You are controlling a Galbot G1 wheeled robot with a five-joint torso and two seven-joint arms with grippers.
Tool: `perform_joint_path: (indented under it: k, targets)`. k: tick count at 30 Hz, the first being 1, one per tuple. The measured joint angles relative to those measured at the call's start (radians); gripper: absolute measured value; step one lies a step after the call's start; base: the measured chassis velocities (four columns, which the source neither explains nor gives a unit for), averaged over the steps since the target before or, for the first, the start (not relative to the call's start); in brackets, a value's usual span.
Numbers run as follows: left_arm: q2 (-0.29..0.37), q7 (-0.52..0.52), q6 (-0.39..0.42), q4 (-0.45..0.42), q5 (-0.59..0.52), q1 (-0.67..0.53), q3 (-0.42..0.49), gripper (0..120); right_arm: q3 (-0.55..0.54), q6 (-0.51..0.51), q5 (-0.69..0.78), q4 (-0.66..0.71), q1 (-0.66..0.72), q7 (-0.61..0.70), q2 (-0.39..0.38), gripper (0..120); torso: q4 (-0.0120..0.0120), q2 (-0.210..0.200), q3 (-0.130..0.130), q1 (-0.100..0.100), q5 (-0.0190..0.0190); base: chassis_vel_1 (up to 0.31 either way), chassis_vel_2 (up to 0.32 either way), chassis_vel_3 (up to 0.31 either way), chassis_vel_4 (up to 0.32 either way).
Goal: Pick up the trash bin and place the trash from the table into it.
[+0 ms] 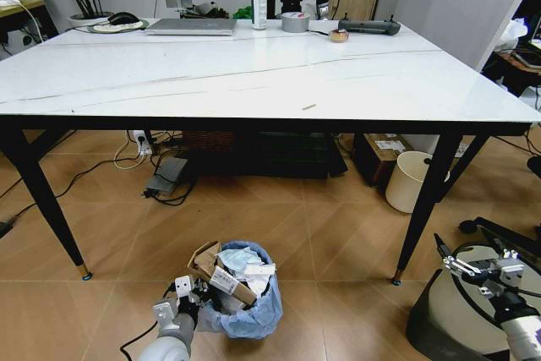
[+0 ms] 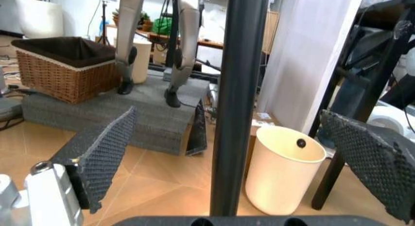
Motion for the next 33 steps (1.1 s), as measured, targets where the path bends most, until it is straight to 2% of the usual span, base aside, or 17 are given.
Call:
perform_joint_path:
  k: [8, 11, 14, 33]
  targets:
    - [0.003, -0.002, 0.002, -0.016, 0.008, 0.005, -0.001, 0, 0.000, 0.000, 0.000, 0.000, 0.000, 0.000, 0.000, 100, 0.0000, -0.035, -0.028, -0.007, 0.0000, 0.000, 0.000, 0.000, 0.000]
    - [0.003, -0.002, 0.002, -0.017, 0.008, 0.005, -0.001, 0, 0.000, 0.000, 0.000, 0.000, 0.000, 0.000, 0.000, 100, 0.0000, -0.037, -0.029, -0.008, 0.0000, 0.000, 0.000, 0.000, 0.000]
    - [0.005, -0.003, 0.002, -0.024, 0.007, 0.009, -0.003, 0, 0.000, 0.000, 0.000, 0.000, 0.000, 0.000, 0.000, 100, 0.0000, -0.058, -0.048, -0.010, 0.0000, 0.000, 0.000, 0.000, 0.000]
    - [0.007, -0.009, -0.004, -0.031, 0.016, 0.003, 0.001, 0, 0.000, 0.000, 0.000, 0.000, 0.000, 0.000, 0.000, 100, 0.0001, -0.121, -0.104, -0.017, 0.0002, 0.000, 0.000, 0.000, 0.000]
